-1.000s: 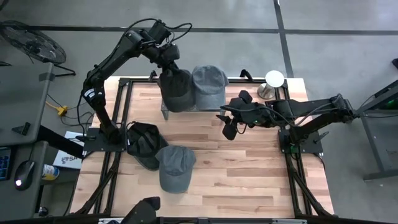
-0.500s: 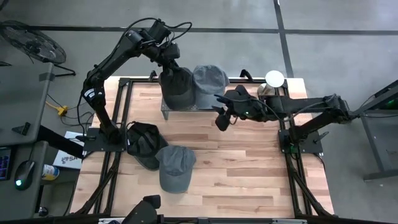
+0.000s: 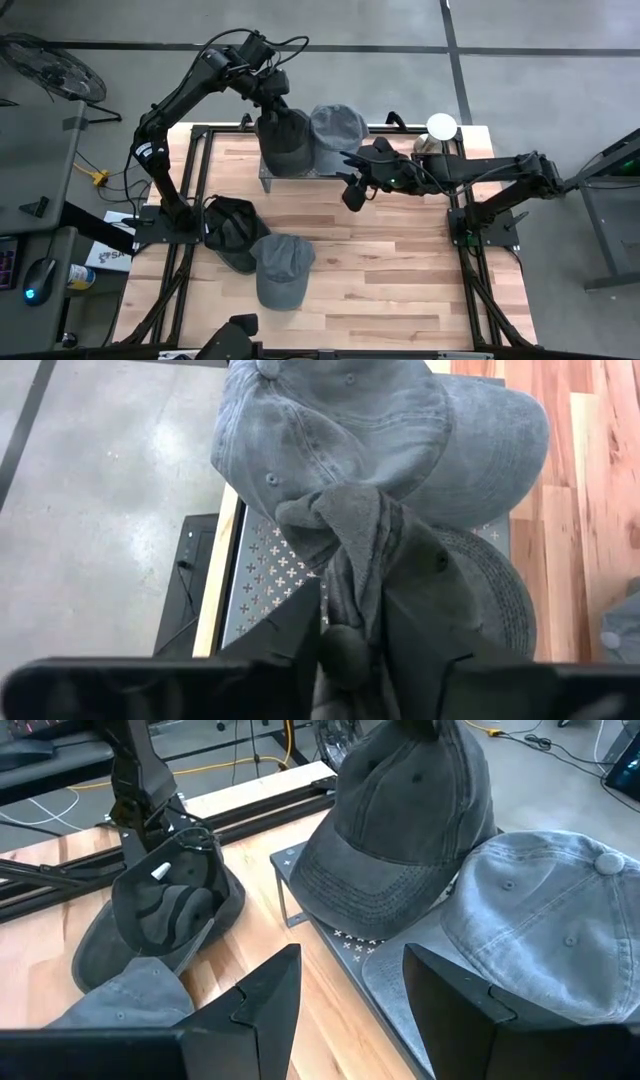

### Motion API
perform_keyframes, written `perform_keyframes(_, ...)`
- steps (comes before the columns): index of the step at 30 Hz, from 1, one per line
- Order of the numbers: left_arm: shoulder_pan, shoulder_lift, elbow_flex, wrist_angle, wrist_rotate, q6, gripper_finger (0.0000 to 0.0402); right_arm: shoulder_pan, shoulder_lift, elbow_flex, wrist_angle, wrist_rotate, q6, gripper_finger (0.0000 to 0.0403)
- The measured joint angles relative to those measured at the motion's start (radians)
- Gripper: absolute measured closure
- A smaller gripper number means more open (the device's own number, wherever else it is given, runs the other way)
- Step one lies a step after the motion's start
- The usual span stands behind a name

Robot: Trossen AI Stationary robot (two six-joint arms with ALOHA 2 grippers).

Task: Pick & Place hat
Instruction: Put the right black cap on the shelf, then stack the gray cap on top of the gray cap on the shelf

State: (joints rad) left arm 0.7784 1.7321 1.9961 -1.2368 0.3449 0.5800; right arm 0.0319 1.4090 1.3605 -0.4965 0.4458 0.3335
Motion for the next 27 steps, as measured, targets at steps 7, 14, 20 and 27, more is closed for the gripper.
perform_keyframes(7,0.000,0.000,0.000,0.001,-0.004,0.000,0.0227,0.000,0.000,0.000,0.000,-0.004,0.000,0.0233)
perform_keyframes(14,0.000,0.000,0.000,0.002,-0.028,-0.001,0.0199,0.000,0.000,0.000,0.000,-0.004,-0.001,0.0233)
perform_keyframes(20,0.000,0.000,0.000,0.013,-0.050,-0.008,0.0195,0.001,0.000,0.000,0.000,0.010,-0.001,0.0233)
perform_keyframes(27,0.000,-0.024,0.000,0.044,-0.117,-0.080,0.0195,-0.015,0.000,0.000,0.000,0.002,-0.007,0.0233)
